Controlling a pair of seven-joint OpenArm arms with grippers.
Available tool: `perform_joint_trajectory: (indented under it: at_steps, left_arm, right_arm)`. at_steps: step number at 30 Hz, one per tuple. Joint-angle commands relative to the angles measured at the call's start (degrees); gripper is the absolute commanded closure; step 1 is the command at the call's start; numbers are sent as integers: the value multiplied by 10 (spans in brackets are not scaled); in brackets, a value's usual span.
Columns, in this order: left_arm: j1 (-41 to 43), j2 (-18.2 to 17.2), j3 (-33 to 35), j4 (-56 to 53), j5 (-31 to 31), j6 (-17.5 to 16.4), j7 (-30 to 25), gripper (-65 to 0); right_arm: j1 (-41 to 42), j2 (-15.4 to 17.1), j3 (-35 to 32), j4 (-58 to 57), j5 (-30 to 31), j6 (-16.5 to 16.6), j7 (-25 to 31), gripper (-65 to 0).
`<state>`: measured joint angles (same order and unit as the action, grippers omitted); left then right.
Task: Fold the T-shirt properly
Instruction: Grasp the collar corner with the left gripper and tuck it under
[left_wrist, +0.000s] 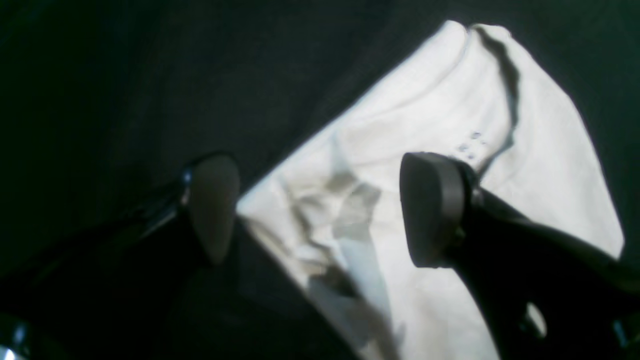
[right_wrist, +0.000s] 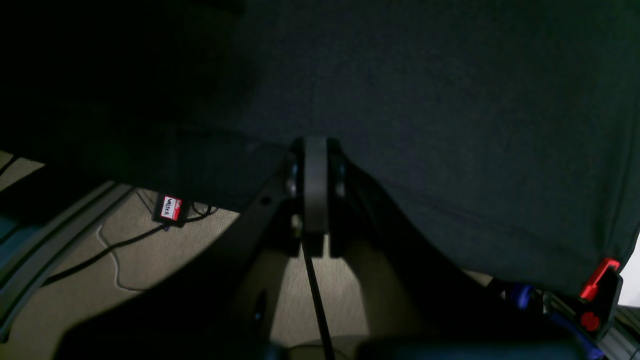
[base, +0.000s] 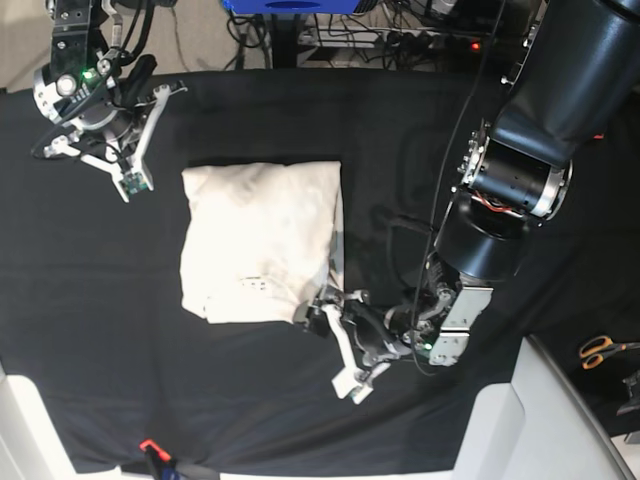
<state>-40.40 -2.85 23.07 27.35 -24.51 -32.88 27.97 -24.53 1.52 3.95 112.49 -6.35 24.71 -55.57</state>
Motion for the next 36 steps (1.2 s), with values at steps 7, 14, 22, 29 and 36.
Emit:
perform_joint_trajectory:
  at_steps: [7,14,22,29,36]
  left_arm:
    - [2,13,0,5,-10,-4,-26,-484]
    - [10,14,0,4,-10,-1,-26,-484]
    - [26,14,-7,6,-10,-1,-26,-484]
    - [28,15,-7,6,-10,-1,-27,-224]
    - [29,15,-8,5,-12,50,-55,-97]
  right_arm:
    - [1,1,1,10,-2,0,6,0]
    - [0,1,1,11,-2,0,6,0]
    - [0,1,1,11,-2,0,6,0]
    - [0,1,1,11,-2,0,6,0]
    - [0,1,1,11,-2,0,6,0]
